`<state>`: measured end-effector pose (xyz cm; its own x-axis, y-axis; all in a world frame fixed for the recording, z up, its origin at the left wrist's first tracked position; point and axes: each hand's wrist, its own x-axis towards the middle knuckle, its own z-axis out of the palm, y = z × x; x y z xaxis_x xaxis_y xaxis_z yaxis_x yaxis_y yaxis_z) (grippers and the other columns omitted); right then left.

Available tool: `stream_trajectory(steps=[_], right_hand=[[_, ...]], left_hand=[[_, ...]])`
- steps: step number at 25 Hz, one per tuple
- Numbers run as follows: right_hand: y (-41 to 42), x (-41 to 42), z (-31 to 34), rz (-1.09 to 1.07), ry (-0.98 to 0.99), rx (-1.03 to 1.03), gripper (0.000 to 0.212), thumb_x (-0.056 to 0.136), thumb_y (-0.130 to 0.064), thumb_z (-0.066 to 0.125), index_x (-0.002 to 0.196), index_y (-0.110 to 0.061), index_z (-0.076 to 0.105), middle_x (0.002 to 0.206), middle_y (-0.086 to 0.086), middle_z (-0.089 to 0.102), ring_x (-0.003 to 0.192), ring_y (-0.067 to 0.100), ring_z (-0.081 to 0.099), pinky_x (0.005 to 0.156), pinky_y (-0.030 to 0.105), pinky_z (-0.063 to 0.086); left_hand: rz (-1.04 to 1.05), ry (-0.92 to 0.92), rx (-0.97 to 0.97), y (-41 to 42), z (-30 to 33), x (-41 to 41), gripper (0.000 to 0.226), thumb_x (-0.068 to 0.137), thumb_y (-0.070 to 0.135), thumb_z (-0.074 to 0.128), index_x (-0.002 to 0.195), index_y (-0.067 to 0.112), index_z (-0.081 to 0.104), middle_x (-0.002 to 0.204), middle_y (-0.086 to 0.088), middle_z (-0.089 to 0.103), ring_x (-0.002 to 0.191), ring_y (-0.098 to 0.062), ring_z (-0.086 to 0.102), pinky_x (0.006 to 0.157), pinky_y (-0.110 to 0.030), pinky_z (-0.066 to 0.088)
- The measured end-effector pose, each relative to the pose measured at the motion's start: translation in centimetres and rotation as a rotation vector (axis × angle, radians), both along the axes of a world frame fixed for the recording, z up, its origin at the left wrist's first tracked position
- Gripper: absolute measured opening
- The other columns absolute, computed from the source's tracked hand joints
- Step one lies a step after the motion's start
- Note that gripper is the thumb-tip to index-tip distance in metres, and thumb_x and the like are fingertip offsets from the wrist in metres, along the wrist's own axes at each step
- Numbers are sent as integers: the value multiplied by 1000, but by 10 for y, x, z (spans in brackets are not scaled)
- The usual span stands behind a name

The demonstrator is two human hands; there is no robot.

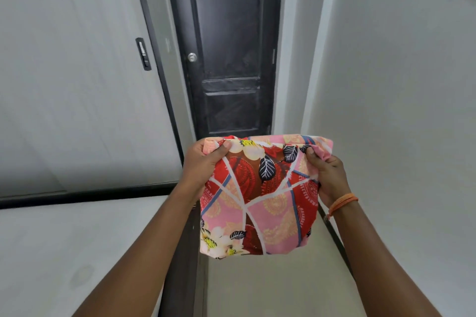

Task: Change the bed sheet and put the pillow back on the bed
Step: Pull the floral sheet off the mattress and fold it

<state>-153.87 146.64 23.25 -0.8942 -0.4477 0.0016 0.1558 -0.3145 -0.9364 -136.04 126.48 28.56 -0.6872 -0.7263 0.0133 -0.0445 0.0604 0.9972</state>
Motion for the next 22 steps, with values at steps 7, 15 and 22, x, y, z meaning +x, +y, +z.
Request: stream_trajectory(steps=[7, 15, 22], right_hand=[[-86, -83, -7, 177, -24, 144, 33, 91, -41, 64, 107, -12, 66, 94, 13, 75, 84, 35, 73, 84, 56, 56], [-265, -192, -5, 325, 51, 201, 33, 95, -39, 60, 108, -10, 65, 91, 11, 75, 83, 32, 74, 83, 52, 58], [-464, -285, 16, 504, 117, 204, 31, 96, -39, 58, 105, -10, 66, 91, 11, 75, 81, 30, 74, 75, 43, 61]], left_hand=[[213, -71, 58, -51, -12, -50, 32, 83, 42, 73, 103, 18, 66, 80, -3, 76, 71, -21, 75, 70, -39, 62], [374, 35, 106, -190, -40, -137, 37, 82, 44, 75, 109, 20, 66, 88, -5, 77, 79, -25, 75, 80, -46, 61], [563, 128, 137, -343, -32, -212, 37, 81, 40, 76, 108, 16, 66, 89, -8, 77, 81, -28, 75, 83, -48, 59]])
